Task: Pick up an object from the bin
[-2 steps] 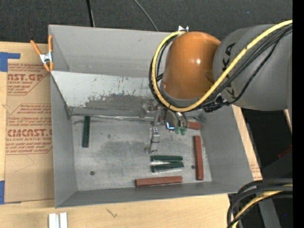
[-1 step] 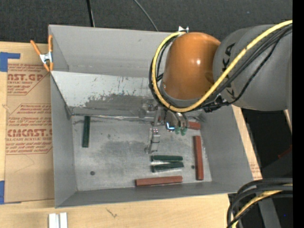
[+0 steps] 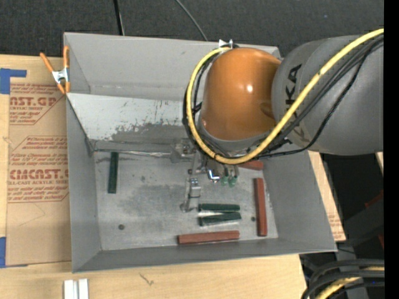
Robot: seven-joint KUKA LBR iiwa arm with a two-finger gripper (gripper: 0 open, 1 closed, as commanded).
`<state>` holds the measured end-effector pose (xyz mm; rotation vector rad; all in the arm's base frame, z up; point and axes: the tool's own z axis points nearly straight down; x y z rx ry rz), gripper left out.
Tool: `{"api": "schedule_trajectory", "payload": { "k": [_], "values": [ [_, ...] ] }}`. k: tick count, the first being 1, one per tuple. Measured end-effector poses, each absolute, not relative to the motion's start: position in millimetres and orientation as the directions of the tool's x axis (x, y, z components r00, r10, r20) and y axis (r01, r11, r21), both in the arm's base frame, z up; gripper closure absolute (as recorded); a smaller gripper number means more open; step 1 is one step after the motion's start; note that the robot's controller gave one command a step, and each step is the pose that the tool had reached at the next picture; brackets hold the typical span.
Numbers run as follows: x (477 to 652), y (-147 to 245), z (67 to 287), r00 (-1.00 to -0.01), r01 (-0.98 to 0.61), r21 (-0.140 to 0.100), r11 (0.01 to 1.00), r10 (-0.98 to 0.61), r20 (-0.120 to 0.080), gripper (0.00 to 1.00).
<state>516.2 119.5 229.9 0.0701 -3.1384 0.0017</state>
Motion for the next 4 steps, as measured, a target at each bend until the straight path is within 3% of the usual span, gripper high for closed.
{"api": "schedule_trajectory", "payload": {
  "k": [1, 2, 3, 4],
  "values": [
    [514.3, 102, 196, -0.997, -0.074, 0.004, 0.997, -0.074, -0.011, 0.00],
    [505.4, 50, 177, -0.998, -0.064, 0.000, 0.998, -0.064, 0.016, 0.00],
    [513.0, 29, 184, -0.997, -0.071, -0.001, 0.997, -0.071, -0.013, 0.00],
    [484.5, 0, 73, -0.898, -0.441, 0.001, 0.898, -0.441, 0.002, 1.00]
  ]
}}
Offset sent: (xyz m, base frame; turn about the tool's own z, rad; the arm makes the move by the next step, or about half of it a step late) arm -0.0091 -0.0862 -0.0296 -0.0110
